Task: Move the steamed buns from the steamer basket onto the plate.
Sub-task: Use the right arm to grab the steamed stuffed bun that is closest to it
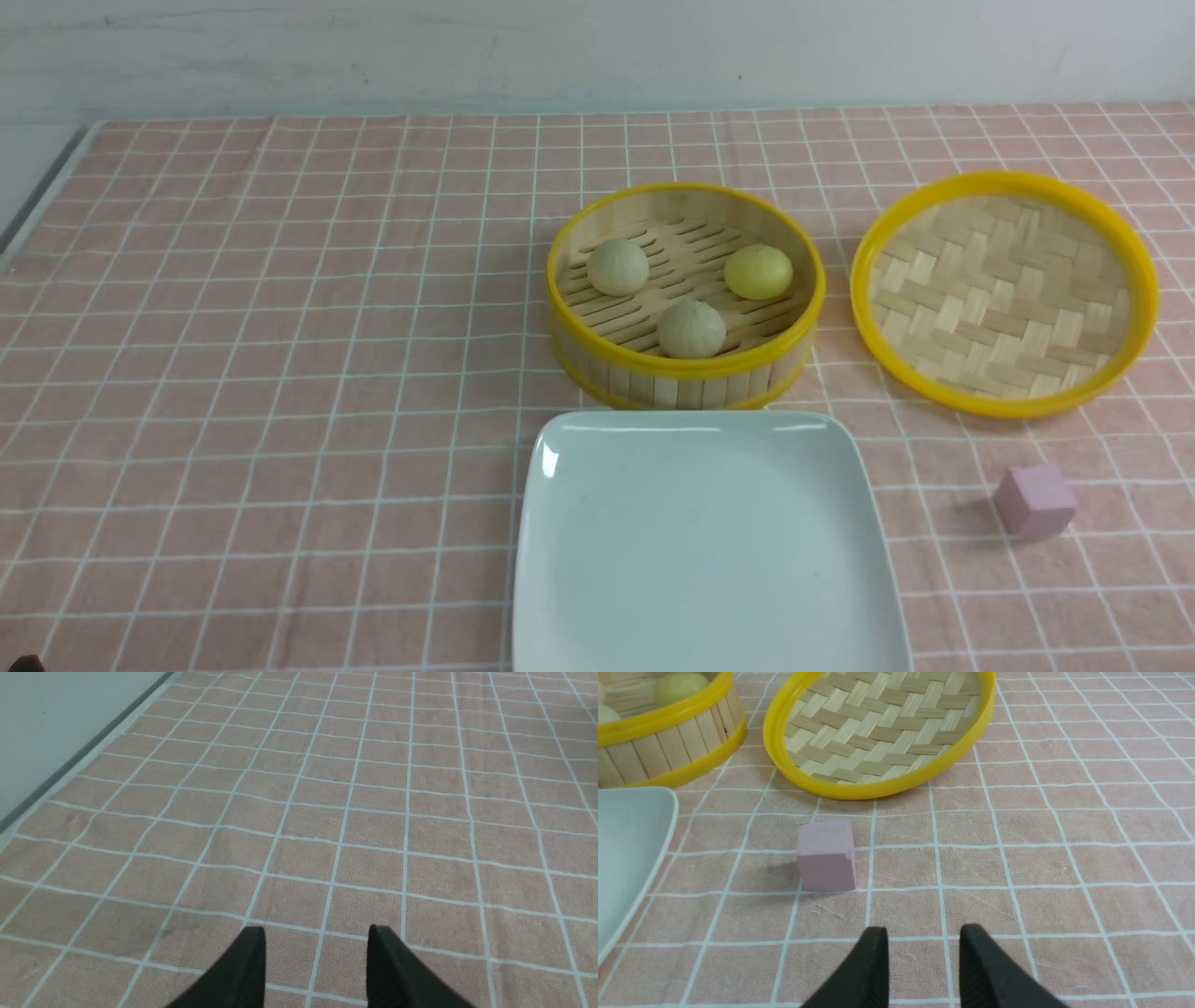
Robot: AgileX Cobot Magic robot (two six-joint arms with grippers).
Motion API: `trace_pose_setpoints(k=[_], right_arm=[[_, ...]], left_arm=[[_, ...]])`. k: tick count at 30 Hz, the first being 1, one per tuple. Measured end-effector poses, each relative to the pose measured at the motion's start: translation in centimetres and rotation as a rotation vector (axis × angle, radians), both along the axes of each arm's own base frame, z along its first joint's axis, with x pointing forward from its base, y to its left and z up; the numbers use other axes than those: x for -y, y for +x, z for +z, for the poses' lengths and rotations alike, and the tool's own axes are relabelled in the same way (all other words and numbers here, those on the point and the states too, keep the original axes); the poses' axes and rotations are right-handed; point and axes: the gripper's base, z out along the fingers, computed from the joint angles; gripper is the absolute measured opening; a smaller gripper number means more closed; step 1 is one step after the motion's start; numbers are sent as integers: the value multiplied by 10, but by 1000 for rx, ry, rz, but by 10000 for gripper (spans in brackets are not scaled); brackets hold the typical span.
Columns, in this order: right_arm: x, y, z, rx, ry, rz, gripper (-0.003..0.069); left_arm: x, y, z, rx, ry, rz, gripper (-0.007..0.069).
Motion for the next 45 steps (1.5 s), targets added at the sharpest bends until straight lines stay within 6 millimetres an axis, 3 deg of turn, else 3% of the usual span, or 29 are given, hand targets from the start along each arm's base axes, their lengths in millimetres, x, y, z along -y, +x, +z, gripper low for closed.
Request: trace_pose_setpoints(k=[41,45], right_arm=[[1,0,0,4,-22,-2,240],[1,1,7,55,13,-12,240]], left_arm=[[0,0,0,0,0,0,326],[0,0,0,0,0,0,326]])
